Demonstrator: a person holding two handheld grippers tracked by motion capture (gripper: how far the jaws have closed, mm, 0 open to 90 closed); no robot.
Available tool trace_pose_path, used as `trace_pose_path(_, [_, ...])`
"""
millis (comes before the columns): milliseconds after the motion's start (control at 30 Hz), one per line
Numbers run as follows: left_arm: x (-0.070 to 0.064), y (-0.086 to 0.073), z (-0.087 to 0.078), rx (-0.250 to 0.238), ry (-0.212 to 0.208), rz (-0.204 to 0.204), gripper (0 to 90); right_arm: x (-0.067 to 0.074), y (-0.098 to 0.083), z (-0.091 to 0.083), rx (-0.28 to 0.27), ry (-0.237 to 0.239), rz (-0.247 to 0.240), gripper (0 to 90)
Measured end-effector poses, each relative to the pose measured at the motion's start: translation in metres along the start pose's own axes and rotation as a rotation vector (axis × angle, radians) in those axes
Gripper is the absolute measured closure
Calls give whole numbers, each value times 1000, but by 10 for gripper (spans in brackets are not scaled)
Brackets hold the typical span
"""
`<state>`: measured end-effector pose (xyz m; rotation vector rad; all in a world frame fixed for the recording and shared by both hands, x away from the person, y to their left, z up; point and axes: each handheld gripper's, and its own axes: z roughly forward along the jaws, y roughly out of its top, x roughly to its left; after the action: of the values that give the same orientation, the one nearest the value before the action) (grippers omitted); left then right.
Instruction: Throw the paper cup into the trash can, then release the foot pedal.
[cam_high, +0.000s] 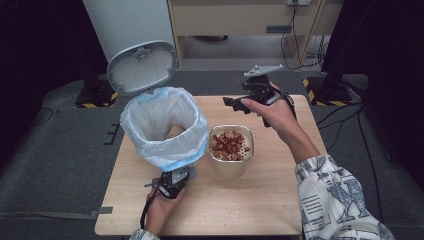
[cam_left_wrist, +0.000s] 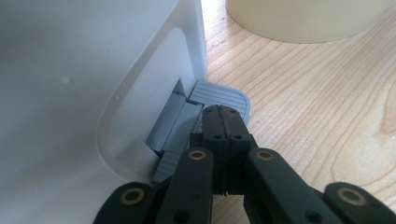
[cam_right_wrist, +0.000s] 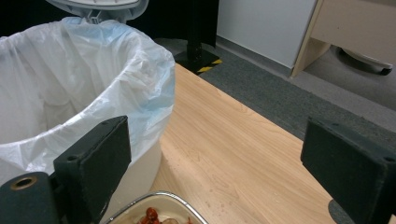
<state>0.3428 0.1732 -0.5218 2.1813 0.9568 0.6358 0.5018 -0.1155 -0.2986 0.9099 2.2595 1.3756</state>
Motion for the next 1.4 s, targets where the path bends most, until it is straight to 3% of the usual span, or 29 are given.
trace_pose_path(200, [0, 0, 0, 0, 1, -1, 894, -5, -3, -6, -2, -8, 7, 90])
trace_pose_path(700, [0, -1, 0, -4, -1, -8, 894, -30, -20, -22, 5, -79, 46, 85])
trace_pose_path(1033, [0, -1, 0, -10, -3, -16, 892, -38, -27, -27, 7, -96, 58, 85])
trace_pose_path(1133, [-5, -1, -5, 4, -1, -14, 812, -42, -30, -29, 9, -102, 63, 85])
trace_pose_path(1167, [-7, -2, -7, 7, -8, -29, 744, -43, -31, -30, 9, -107, 66, 84])
trace_pose_path(1200, [-10, -3, -10, -1, -5, -63, 714, -44, -32, -32, 9, -111, 66, 83])
trace_pose_path(1300, [-11, -2, -18, -33, -8, -52, 658, -50, -36, -36, 11, -127, 73, 80])
trace_pose_path(1333, [-12, -2, -21, -46, -3, -80, 642, -51, -37, -38, 8, -133, 79, 80])
trace_pose_path(1400, [-13, -2, -26, -67, -13, -98, 604, -54, -41, -41, 6, -149, 89, 77])
